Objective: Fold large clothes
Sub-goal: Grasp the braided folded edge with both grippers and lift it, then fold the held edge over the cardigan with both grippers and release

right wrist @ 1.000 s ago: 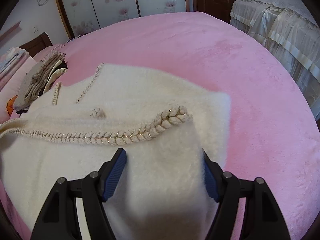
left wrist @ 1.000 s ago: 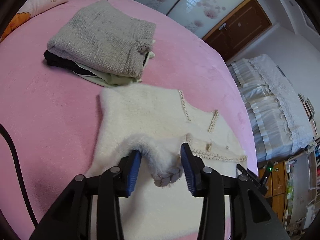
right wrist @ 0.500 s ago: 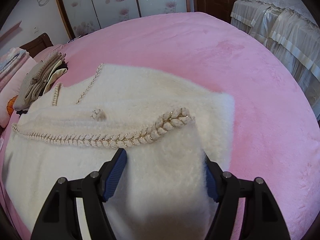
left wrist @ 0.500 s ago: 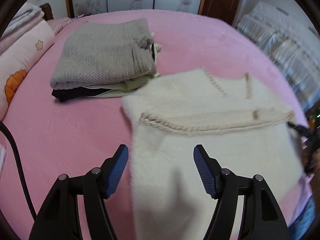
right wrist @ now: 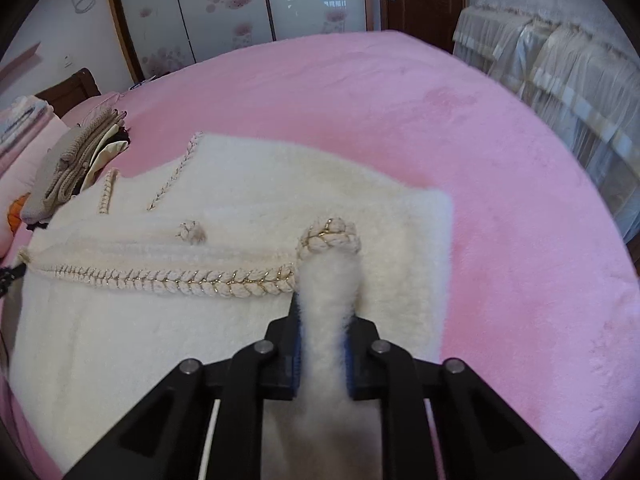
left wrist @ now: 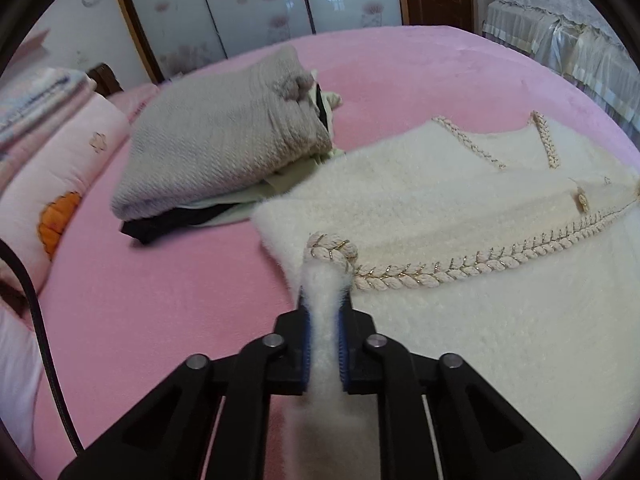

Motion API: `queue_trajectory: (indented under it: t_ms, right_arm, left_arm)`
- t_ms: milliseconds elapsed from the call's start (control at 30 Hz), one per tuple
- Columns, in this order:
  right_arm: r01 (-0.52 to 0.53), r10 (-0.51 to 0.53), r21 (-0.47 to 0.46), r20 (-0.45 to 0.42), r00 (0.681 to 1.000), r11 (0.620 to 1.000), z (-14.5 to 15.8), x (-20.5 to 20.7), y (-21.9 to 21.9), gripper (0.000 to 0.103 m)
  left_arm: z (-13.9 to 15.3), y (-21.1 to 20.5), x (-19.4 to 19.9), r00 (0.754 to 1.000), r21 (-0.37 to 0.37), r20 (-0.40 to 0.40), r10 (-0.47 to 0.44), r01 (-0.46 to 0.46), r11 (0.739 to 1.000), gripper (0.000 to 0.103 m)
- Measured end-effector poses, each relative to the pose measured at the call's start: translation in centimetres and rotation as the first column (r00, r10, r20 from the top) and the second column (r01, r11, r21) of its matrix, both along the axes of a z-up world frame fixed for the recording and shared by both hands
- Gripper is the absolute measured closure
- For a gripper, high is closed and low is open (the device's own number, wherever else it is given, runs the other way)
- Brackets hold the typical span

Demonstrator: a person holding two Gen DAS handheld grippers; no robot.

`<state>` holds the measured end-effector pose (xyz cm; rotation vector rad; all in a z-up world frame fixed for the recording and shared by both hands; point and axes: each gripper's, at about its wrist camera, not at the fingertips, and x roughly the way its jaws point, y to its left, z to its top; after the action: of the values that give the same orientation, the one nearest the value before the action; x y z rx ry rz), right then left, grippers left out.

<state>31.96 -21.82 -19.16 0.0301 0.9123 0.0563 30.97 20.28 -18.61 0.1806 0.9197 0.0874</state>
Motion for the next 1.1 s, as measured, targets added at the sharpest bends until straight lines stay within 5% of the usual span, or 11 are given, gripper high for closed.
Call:
queue_trajectory:
  t_ms: [100,233,533,700,900,1100]
  right_arm:
    - [0.019,-0.019,0.001,0.061,0.998,1.0,1.7,-1.2,-0.1,0.092]
    - [0.051,-0.059,0.065,0.124,0.991,0.997,4.8,-1.7,-1.8,0.096]
    - [0.11,-0.121,0.064,0.206,0.971,0.992,9.0,3.4,-1.7,0.096]
    - [0.143,-0.145,0.022,0.199,0.969,0.989,8.2,9.2,-0.6,0.096]
    - [0.179,-0.172,-0.078,0.089,0.981,0.981,2.3,14.4,0.6,0.096]
    - [0.234,-0.235,-0.037,-0.011,0.972,0.972,-3.1,15.3,-1.1,0.092]
  left_arm:
    - [2.5,-1.0,-1.2,0.997,0.044,0.065,0.049,-0.052,0.998,0.097]
    - [6.3,-0.4,-1.4,0.984,-0.024,0.112,0.136,-0.134,0.991,0.097]
    - [9.5,-0.2,4.9,0.953,-0.029,0.17,0.249,-0.248,0.968,0.097]
    - [7.3,-0.2,10.5,0.94,0.014,0.176,0.292,-0.299,0.954,0.096]
    - [1.3,-1.1,14.6,0.946,0.117,0.15,0.287,-0.305,0.945,0.096]
    - [-2.0,-2.1,14.9,0.946,0.179,0.201,0.254,-0.29,0.94,0.095]
